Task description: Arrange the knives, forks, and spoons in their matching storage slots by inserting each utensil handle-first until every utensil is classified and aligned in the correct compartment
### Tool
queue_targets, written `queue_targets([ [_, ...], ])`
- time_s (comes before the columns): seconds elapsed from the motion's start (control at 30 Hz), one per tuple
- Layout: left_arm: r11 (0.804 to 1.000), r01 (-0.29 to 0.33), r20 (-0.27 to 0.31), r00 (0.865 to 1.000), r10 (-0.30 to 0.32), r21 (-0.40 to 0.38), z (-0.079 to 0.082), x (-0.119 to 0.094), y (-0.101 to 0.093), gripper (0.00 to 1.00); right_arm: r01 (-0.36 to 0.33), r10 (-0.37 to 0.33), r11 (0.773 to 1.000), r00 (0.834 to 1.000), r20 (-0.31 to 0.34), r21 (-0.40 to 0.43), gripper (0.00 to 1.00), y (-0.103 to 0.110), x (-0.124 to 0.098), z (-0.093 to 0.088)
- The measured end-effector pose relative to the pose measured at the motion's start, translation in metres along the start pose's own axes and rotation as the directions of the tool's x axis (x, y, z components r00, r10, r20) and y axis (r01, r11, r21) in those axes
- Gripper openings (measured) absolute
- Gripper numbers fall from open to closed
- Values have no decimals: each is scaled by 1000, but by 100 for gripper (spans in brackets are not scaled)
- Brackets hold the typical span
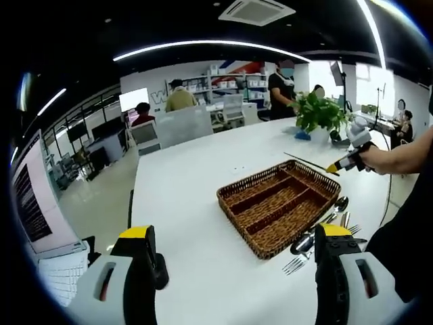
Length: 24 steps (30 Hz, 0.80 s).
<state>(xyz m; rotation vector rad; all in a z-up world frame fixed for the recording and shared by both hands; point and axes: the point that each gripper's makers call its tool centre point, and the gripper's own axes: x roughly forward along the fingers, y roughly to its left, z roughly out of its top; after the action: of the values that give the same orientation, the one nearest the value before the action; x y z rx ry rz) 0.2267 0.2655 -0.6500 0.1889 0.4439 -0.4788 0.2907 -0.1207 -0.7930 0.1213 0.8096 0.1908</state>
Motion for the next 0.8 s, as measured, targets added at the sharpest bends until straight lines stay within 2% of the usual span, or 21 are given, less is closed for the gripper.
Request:
queue_targets([
  [0.4,1000,-9,9,1000,9,-10,2,-3,4,100,18,-18,1000,998,-52,6,4,-6,17,-27],
  [0.8,1000,-12,0,1000,12,4,2,-6,10,100,14,-14,1000,992,-123,6,4,4,44,-38],
])
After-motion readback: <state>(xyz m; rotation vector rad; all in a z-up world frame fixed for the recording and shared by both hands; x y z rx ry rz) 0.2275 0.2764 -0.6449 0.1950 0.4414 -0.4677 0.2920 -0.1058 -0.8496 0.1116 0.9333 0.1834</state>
